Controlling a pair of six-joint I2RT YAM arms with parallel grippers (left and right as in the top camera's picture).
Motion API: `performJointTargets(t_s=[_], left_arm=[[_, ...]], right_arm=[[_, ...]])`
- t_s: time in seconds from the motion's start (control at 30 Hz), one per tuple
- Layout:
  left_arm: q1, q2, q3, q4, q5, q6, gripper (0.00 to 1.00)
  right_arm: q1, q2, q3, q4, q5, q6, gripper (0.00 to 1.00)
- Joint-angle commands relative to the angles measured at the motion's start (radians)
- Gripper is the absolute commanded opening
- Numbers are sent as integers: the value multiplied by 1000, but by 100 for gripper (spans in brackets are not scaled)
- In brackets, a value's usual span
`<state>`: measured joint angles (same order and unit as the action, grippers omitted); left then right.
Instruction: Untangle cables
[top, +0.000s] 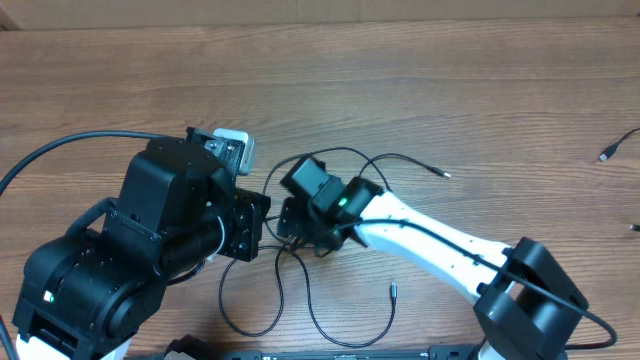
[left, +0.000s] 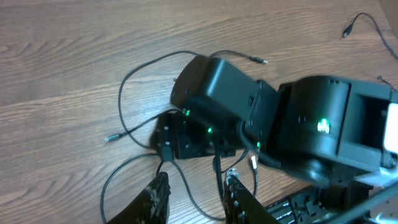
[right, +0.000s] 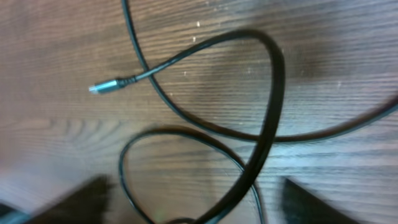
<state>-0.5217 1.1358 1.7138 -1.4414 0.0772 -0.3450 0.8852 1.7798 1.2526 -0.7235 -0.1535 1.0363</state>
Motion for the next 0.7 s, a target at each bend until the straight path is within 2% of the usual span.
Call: performJointTargets(t_s=[0.0, 0.03, 0.17, 0.33, 0.47, 0.67], left_arm=[[5, -9, 18, -10, -13, -5, 29], [5, -12, 18, -11, -14, -2, 29], [5, -20, 18, -16, -14, 9, 30], [5, -26, 18, -25, -27, 9, 30], [5, -26, 18, -25, -34, 8, 30], [5, -26, 18, -24, -36, 8, 31]], right_arm=[[24, 22, -8, 29, 101, 116, 26], [27, 26, -12, 42, 98, 116, 4], [29, 30, -25, 71, 120, 68, 4], [-3, 19, -16, 179, 152, -180, 4], [-58, -39, 24, 243, 101, -391, 4], [-187, -165, 126, 236, 96, -441, 4]])
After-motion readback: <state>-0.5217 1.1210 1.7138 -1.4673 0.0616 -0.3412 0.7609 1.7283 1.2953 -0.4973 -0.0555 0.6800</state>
